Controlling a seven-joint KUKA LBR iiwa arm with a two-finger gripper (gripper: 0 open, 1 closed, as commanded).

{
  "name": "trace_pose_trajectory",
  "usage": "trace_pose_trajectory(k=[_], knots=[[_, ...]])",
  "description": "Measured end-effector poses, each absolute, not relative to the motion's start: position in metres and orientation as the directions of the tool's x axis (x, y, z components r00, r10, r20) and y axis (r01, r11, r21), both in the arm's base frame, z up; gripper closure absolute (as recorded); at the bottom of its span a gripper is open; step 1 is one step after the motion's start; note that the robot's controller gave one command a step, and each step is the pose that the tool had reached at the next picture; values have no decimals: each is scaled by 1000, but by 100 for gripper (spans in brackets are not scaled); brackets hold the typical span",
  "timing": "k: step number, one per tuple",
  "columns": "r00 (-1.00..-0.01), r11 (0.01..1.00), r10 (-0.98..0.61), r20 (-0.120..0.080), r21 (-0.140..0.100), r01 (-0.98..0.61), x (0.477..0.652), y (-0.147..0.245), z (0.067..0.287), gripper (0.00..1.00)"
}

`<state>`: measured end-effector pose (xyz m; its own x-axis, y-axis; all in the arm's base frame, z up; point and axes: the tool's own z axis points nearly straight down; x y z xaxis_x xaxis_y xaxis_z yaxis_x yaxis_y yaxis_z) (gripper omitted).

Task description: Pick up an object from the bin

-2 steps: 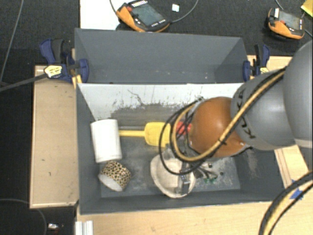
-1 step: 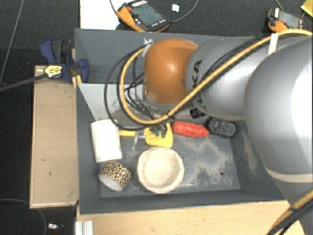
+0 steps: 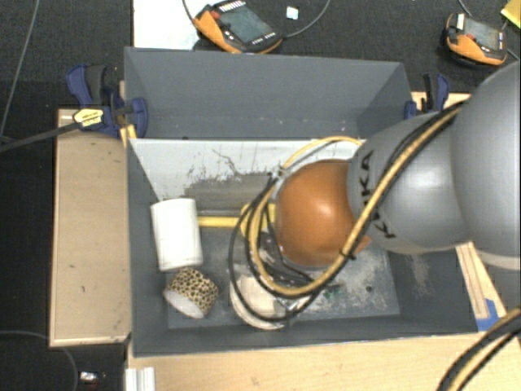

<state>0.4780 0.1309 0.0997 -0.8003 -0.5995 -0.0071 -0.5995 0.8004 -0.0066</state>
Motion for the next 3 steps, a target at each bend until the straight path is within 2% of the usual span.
trace_pose_trajectory(k=[1, 2, 3], knots=[[-999, 999, 34, -24, 6, 34, 567, 169, 77, 0], [-758, 758, -652, -18, -7, -652, 528, 161, 73, 100], [-613, 614, -790, -14, -10, -790, 517, 158, 73, 100]])
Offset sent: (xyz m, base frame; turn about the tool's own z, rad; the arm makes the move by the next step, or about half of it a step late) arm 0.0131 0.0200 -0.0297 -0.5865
